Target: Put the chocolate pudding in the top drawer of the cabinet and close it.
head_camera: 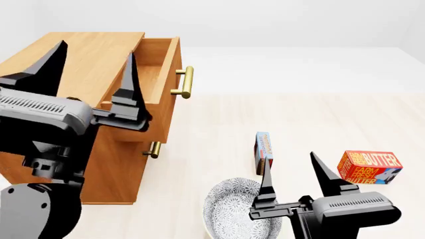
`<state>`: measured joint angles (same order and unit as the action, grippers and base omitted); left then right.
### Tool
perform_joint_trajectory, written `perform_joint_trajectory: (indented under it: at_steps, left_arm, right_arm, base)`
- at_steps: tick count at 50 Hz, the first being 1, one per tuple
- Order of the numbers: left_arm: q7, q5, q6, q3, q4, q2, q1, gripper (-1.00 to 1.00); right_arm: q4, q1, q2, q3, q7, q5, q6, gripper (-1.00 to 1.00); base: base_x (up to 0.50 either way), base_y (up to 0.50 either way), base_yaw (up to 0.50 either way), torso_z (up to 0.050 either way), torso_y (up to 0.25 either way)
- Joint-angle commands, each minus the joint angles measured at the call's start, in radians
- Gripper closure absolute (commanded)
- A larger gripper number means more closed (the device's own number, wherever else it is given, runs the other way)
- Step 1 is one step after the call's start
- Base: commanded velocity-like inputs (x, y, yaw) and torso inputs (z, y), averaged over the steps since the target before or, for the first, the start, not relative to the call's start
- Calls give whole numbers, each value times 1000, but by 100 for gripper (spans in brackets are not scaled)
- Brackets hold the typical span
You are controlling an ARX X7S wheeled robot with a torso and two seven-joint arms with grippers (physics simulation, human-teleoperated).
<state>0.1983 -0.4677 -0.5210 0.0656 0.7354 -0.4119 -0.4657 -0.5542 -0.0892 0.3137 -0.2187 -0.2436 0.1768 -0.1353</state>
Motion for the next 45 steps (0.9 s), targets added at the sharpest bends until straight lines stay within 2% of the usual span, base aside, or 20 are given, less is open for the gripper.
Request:
perform_joint_trajectory:
  at_steps: [1, 10, 17, 23, 28, 34, 42, 45]
  left_arm:
    - [83, -158, -363, 27, 1, 6, -378, -100]
    - [115, -101, -531, 168, -331, 87, -744, -100]
    - [8, 2, -443, 312, -770, 159, -984, -100]
    - [-57, 38, -424, 374, -1032, 217, -1122, -100]
    - [-61, 14, -471, 349, -1165, 273, -1199, -100]
    - [-102, 15, -518, 394, -1298, 316, -1271, -100]
    - [-145, 46, -420, 417, -1643, 390, -1381, -100]
    - [-166, 0, -375, 473, -1800, 411, -1423, -100]
  right_arm:
    - [15, 5, 6, -4, 5, 8, 3, -100]
    - [15, -2, 13, -1, 5, 17, 9, -100]
    - [34, 15, 12, -9, 5, 14, 1, -100]
    - [57, 15, 14, -1, 13, 35, 14, -100]
    - [53, 12, 18, 3, 14, 47, 12, -100]
    - [61, 5, 19, 6, 15, 54, 25, -100]
    - [42, 15, 26, 9, 10, 71, -8, -100]
    - [67, 9, 23, 5, 16, 66, 20, -100]
  base:
    - [0, 0, 0, 0, 0]
    - [0, 0, 0, 0, 0]
    - [0, 0, 0, 0, 0]
    - [0, 0, 0, 0, 0]
    - [0, 0, 0, 0, 0]
    - [0, 0, 0, 0, 0]
    - [0, 0, 0, 0, 0]
    - [0, 0, 0, 0, 0]
